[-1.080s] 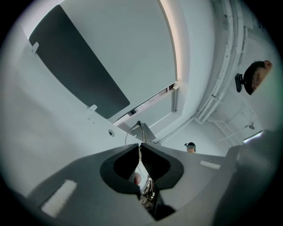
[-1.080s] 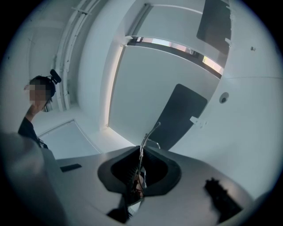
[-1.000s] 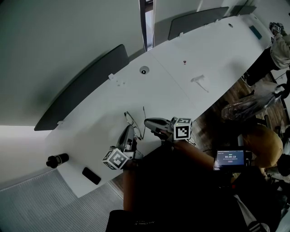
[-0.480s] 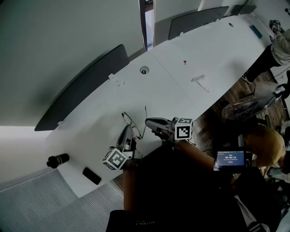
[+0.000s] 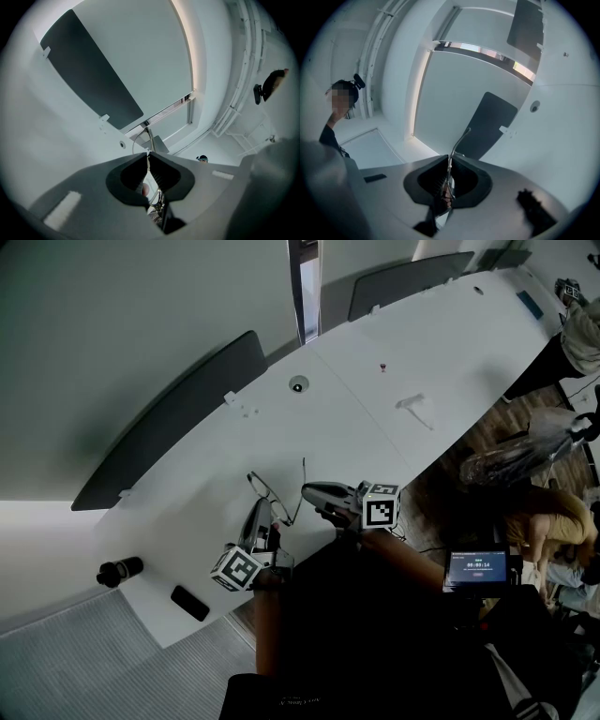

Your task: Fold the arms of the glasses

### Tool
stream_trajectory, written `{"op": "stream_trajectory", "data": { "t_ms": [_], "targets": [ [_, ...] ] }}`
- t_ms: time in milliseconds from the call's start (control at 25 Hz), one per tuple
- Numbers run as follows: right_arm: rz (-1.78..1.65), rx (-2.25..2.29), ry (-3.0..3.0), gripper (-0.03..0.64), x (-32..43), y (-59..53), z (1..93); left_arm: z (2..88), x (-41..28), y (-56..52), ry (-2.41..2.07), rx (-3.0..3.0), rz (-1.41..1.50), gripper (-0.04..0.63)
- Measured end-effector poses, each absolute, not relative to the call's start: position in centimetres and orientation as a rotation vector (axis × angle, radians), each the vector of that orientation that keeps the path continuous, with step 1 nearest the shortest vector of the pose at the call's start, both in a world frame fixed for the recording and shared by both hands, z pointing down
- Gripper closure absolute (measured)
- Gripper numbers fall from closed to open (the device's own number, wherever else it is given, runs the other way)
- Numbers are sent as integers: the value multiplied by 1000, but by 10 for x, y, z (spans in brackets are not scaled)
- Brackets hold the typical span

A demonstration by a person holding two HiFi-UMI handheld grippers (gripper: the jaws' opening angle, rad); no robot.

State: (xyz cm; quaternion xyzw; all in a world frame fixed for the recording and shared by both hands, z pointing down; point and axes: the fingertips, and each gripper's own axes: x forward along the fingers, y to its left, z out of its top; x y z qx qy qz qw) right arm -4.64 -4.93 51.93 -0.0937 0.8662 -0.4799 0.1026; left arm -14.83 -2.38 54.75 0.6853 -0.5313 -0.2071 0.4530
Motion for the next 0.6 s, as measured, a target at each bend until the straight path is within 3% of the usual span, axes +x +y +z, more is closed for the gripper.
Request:
{"op": "stream_trajectory", "data": {
  "t_ms": [600],
  "targets": [
    [-1409, -278, 2571, 589, -48, -48, 519, 544, -158, -23, -1274, 1613, -655, 569]
  ]
}}
